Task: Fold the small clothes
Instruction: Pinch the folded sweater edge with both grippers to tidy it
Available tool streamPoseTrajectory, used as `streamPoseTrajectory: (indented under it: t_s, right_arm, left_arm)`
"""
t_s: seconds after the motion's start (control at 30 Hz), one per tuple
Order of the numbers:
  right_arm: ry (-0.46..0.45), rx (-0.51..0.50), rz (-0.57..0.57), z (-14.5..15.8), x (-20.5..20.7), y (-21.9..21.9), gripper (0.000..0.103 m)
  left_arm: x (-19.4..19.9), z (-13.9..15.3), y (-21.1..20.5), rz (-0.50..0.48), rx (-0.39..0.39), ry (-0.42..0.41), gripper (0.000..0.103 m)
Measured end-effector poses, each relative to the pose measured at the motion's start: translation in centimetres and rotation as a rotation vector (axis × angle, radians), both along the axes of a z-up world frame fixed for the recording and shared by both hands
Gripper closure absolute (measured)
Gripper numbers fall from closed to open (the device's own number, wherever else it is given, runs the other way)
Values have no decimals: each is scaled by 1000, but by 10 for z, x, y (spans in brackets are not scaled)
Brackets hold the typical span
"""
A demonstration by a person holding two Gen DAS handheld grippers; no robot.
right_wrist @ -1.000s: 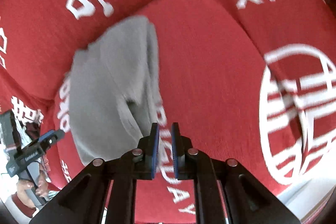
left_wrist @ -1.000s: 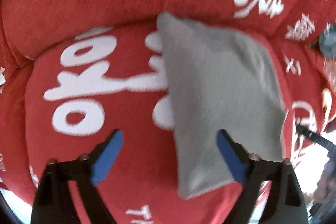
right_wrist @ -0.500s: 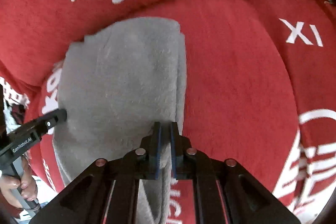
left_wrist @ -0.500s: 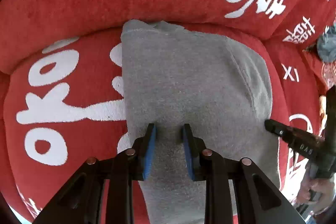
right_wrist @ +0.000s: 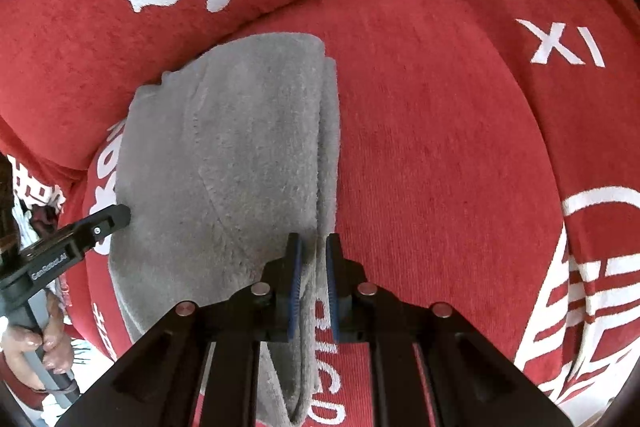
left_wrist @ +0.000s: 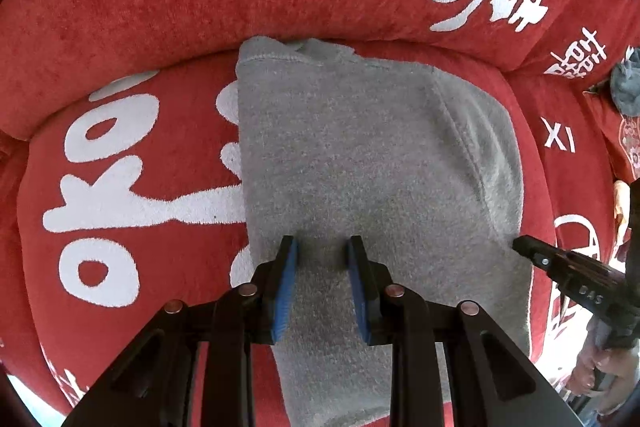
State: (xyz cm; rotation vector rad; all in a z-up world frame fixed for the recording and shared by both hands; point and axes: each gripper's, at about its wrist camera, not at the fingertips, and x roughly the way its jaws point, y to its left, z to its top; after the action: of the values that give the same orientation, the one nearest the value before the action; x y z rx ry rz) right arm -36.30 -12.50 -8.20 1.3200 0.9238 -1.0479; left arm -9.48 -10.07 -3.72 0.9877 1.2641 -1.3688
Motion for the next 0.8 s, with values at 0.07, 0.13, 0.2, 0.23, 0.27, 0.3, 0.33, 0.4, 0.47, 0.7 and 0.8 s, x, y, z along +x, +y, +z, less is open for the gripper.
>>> streamPoseTrajectory:
  t_s: [0.07,0.13,0.2,0.23,0.27,0.3,0.33,0.4,0.47,0.7,0.8]
  right_arm:
    - [25,-3,17,-2,3,-2,92]
    - [53,-5,27,-3,4,-4,92]
    - [72,-1,25,-6,4,-6,92]
    - [84,5,20,-7,4,-7,92]
    - [93,12,14,-8,3,-7,92]
    - [105,38,10,-12,2,-7,92]
    - [93,49,-9,-13,-2,-6,92]
    - [55,35,-39,-8,-8,-3,92]
    - [49,23,-52,-2,-12,0,92]
    - [7,-2,-84,19,-24,7,87]
    - [-5,-5,-88,22,-26,7,87]
  left_arm:
    - [1,1,1,-2,-1,-4,75]
    - [2,-3,2,-11,-3,-10,75]
    - [0,-7,0,-20,-6,-16,75]
    - [-2,-8,0,-24,-6,-22,75]
    - [-3,-8,-1,-27,-7,-29,75]
    - [-3,-8,-1,-28,-7,-31,75]
    - [-4,-7,-1,-27,-7,-31,75]
    - [-2,-5,-1,-22,-5,-24,75]
    - [-2,-5,-1,-17,-1,-19,75]
    - [-3,-5,-2,-17,7,-30,75]
    - [-2,-5,-3,-18,12,-27,73]
